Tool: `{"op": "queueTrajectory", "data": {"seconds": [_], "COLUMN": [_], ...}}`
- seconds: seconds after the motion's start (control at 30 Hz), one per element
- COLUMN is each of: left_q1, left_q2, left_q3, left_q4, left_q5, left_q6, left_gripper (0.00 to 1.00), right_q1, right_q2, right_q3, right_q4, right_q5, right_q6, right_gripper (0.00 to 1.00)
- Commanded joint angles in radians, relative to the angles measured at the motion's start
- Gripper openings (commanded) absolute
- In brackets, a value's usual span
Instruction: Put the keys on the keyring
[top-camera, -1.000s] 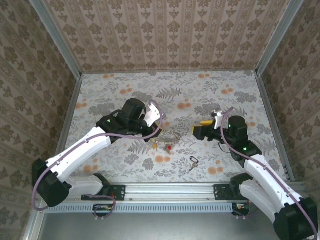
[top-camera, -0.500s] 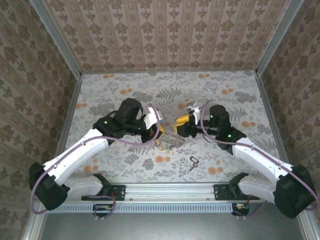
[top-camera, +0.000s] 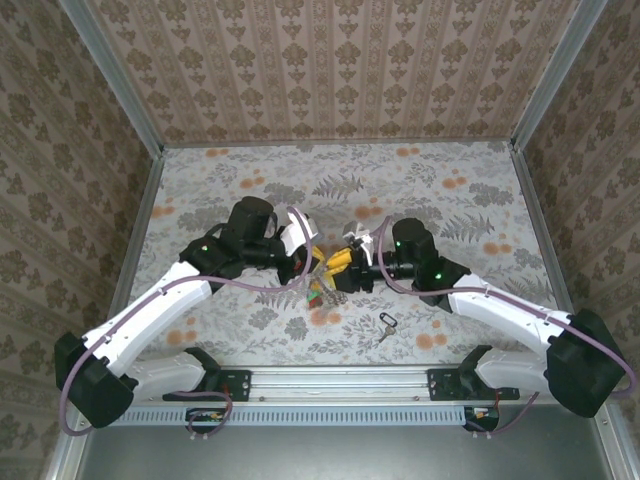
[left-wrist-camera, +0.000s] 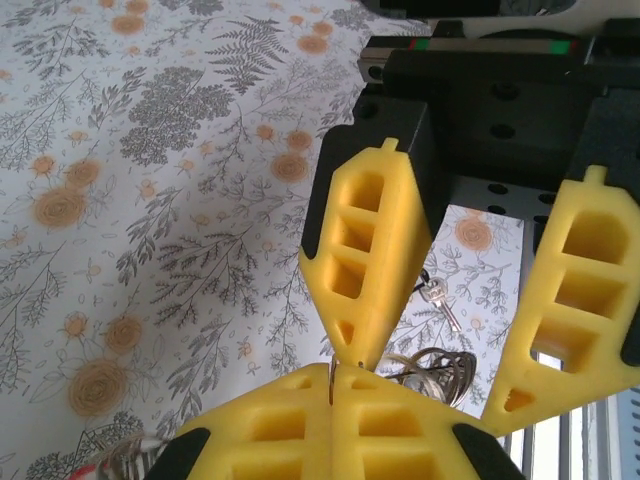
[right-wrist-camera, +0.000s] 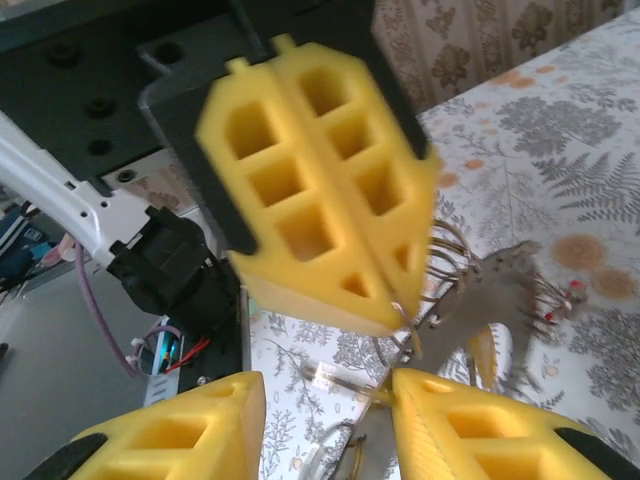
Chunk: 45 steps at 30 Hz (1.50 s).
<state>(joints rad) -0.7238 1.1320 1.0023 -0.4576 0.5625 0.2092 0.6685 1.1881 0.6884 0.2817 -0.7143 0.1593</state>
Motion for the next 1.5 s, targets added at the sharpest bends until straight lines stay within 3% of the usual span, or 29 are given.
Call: {"op": "queueTrajectory", "data": {"seconds": [0.0, 0.23, 0.63, 0.83, 1.13, 1.33, 1.47], "left_q1": [0.006, -0.038, -0.058, -0.054, -0.055, -0.032, -0.012], "left_q2": [-0.019, -0.026, -0.054, -0.046, -0.026, -0.028, -0.017], "left_q3": [0.027, 0.077, 0.128, 0.147, 0.162, 0.178, 0.195], "left_q4": [0.019, -0.093, -0.13, -0.144, -0.13, -0.12, -0.122], "left_q5": [0.018, -0.098, 0.002, 0.044, 0.098, 0.113, 0.143], "left_q6": [0.053, 0.142, 0.156, 0.16, 0.147, 0.104, 0.072], "left_gripper": [0.0, 0.0, 0.0, 0.0, 0.0, 0.0, 0.0], "right_q1": [0.006, -0.026, -0.027, -0.015, 0.004, 0.018, 0.03], "right_q2": [-0.035, -0.155, -0.109, -0.099, -0.093, -0.113, -0.123], "right_q3": [0.018, 0.045, 0.091, 0.102, 0.125, 0.096, 0.082], "right_q4": [0.014, -0.13, -0.16, -0.158, -0.172, -0.195, -0.253], "right_q5": [-0.012, 0.044, -0.04, -0.112, -0.114, -0.061, 0.033], "right_q6": [-0.014, -0.083, -0.136, -0.125, -0.128, -0.127, -0.156], "right_gripper": [0.37, 0.29, 0.27, 0.19, 0.14, 0.3, 0.3]}}
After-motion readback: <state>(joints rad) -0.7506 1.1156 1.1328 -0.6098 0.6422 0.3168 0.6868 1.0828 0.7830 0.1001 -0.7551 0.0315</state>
